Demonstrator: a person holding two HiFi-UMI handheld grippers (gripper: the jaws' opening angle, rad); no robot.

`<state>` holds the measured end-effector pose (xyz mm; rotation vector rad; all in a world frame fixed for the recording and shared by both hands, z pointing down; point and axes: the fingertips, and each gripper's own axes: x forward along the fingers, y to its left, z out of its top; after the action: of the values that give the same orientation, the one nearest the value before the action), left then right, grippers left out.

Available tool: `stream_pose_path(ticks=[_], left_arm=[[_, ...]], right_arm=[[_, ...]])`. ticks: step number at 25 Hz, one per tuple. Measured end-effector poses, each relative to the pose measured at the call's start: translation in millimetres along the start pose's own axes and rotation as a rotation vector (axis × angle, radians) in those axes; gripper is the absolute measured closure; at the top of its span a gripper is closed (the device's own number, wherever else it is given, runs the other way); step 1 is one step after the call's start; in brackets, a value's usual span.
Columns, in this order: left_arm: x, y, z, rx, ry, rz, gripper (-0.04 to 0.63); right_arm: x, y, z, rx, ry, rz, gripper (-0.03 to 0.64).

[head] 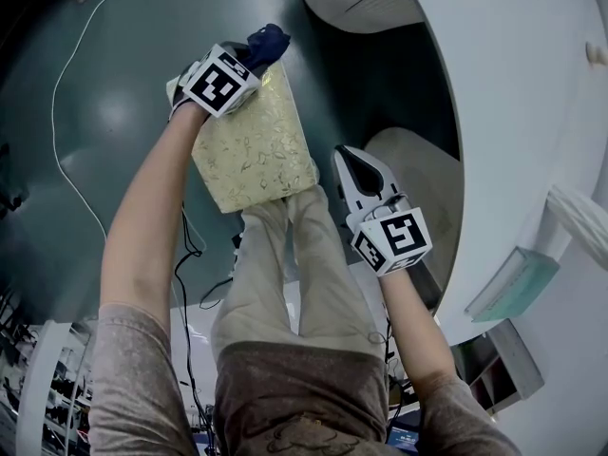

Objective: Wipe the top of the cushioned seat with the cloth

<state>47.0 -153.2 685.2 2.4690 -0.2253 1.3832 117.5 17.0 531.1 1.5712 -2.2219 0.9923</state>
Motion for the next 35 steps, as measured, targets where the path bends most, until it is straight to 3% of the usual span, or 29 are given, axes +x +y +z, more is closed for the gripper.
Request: stream_pose_path(ticks=[16,35], left_arm=[[17.4,-68.7,2.9,0.111,0.039,-0.120,0.509],[22.0,-139.6,-18.3,0.119,0.047,-0.209,0.509]], right_arm=[[-12.2,-6.7,-1.1,0.006,-0.015,-0.020,0.612],[-26.0,-9.5,-4.4,0.001,-0.026,-0.021,0.612]])
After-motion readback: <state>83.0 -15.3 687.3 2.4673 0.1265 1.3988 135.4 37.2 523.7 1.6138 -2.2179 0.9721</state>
